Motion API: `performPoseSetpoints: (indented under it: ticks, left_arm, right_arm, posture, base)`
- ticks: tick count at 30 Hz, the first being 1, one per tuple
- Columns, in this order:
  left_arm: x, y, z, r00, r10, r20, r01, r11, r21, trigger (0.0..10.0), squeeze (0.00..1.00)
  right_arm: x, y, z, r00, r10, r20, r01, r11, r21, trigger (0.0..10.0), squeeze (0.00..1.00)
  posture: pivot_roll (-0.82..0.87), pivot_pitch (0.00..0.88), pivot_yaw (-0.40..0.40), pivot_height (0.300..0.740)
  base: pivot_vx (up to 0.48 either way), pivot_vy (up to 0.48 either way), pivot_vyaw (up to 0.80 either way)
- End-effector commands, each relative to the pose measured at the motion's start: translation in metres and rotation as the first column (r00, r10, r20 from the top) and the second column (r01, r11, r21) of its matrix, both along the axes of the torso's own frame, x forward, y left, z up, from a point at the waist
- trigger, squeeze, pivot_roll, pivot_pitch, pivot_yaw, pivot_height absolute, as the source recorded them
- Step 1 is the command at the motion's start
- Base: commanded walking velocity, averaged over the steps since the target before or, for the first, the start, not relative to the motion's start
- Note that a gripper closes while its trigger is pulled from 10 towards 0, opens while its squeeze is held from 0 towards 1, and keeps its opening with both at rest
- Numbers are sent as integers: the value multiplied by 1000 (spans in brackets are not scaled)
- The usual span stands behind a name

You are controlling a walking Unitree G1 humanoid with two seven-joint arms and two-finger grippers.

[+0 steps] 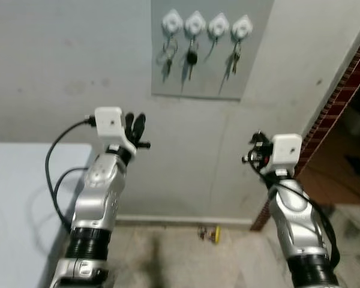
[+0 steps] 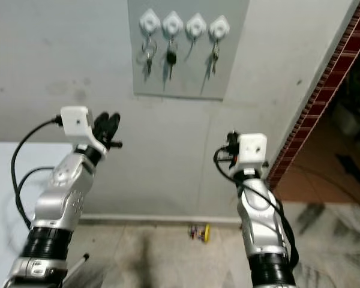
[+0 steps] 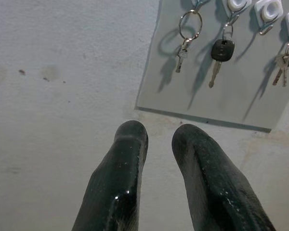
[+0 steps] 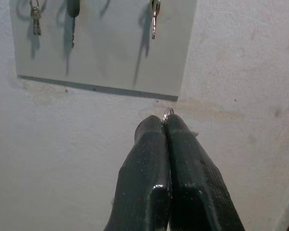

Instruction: Hang keys on a hook

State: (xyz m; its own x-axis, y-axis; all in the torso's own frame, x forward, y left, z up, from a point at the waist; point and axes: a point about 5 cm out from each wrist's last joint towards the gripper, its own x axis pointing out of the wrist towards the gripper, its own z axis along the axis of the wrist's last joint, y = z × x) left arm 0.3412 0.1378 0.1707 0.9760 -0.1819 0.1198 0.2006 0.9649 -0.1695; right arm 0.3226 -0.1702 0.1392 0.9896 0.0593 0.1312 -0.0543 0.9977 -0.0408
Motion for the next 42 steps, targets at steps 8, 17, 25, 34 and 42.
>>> performPoseSetpoints:
  ticks: [8,17,25,34,42]
  left_arm:
    - [3,-1,5,1000,1,6,-1,1000,-7,10000,0]
    - [2,0,4,1000,-3,5,3,1000,-17,10000,0]
    - [2,-1,5,1000,-5,5,5,1000,-16,10000,0]
    - [0,-3,3,1000,-22,14,21,1000,19,10000,0]
    - [0,-4,3,999,-26,24,25,998,51,10000,0]
  right_arm:
    - [1,0,3,1000,-10,3,10,1000,3,10000,0]
    - [0,2,2,1000,7,3,-7,1000,1,10000,0]
    - [0,2,2,1000,11,2,-11,1000,3,10000,0]
    - [-1,5,0,999,37,2,-37,999,4,10000,0]
    - [-1,6,0,999,38,-1,-38,999,1,10000,0]
  posture:
    - [-14,0,-54,740]
    - [-15,0,-55,740]
    - [-15,0,-55,740]
    - [-14,0,-57,740]
    - [-14,0,-56,740]
  base:
    - [0,0,0]
    - [0,0,0]
    - [0,0,0]
    - [225,0,0]
    - [369,0,0]
